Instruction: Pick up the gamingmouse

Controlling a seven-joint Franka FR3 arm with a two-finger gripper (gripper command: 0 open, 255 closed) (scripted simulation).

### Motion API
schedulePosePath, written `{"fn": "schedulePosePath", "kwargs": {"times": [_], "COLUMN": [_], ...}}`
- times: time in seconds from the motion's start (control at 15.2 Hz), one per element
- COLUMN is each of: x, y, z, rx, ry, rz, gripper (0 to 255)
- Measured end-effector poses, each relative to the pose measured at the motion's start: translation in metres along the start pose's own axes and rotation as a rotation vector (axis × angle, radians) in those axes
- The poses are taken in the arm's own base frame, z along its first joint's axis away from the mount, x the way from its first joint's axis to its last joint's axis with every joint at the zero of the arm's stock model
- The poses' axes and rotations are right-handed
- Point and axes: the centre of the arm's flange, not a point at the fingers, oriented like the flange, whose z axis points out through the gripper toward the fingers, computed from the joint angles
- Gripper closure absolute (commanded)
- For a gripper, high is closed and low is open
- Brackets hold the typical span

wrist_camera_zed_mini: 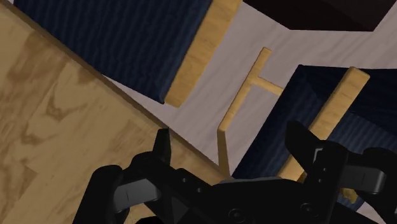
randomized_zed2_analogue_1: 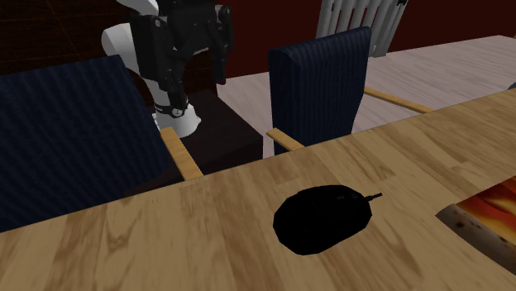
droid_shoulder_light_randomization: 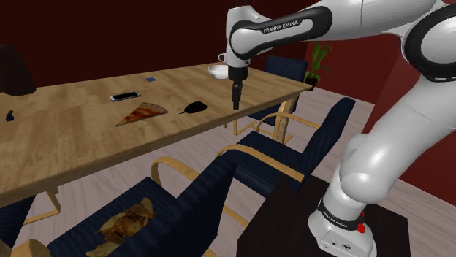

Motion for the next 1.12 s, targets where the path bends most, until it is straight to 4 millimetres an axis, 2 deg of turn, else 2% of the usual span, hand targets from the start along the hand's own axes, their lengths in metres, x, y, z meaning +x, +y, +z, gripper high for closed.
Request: {"fn": "schedulePosePath", "kwargs": {"times": [0.26,0.46,0.79,1.06,1.12], "x": [0.045,0.082,0.143,0.197,0.202], "y": [0.03,0.044,0.06,0.063,0.064], "z": [0.009,0.013,0.023,0.028,0.03], "rx": [-0.005,-0.009,-0.016,-0.021,-0.021], "ry": [0.005,0.009,0.015,0.02,0.02], "rz": [-0.144,-0.252,-0.432,-0.577,-0.597], "gripper": [0,0,0,0,0]}}
